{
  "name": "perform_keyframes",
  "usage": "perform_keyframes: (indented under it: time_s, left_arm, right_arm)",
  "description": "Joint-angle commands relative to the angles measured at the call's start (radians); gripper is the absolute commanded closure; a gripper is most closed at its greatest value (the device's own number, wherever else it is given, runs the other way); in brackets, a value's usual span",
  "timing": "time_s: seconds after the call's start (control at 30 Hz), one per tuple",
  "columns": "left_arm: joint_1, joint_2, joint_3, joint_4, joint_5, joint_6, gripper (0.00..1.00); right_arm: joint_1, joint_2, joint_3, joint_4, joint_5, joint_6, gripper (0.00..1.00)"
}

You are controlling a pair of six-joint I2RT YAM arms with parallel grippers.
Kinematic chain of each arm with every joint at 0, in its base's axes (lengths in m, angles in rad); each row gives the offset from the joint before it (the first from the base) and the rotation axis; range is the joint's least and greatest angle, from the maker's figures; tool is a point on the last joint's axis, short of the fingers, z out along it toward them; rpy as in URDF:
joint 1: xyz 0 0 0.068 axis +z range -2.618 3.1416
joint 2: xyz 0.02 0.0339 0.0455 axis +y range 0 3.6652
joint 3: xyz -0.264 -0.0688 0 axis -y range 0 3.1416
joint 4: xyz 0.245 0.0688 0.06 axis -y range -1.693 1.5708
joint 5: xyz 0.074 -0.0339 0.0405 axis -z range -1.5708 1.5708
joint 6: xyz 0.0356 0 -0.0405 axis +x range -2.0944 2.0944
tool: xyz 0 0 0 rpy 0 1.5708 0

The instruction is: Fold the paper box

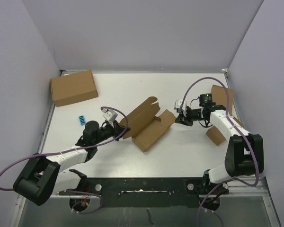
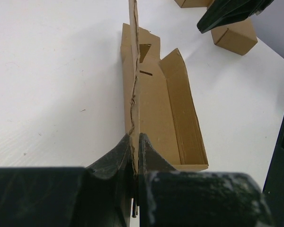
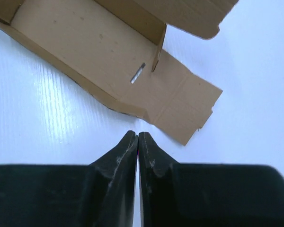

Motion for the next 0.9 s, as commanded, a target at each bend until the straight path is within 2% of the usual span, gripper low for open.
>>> perform_keyframes:
  time_s: [0.0, 0.17, 0.53, 0.87]
  left_arm:
    - [-0.010, 0.011, 0.042, 0.033, -0.012, 0.022, 1.00]
    - [-0.017, 0.016, 0.037, 0.045, -0.014, 0.017, 1.00]
    - [-0.019, 0.016, 0.038, 0.046, -0.004, 0.013, 1.00]
    - [-0.020, 0.040, 0.046, 0.054, 0.002, 0.011, 1.00]
  right_arm:
    - [0.005, 0.063, 0.008, 0.028, 0.129, 0.105, 1.00]
    - [0.050, 0.147, 0.021, 0.043, 0.206, 0.129, 1.00]
    - [0.168, 0.208, 0.052, 0.128, 0.402, 0.224, 1.00]
    - [0.202, 0.162, 0.027, 0.153, 0.359, 0.203, 1.00]
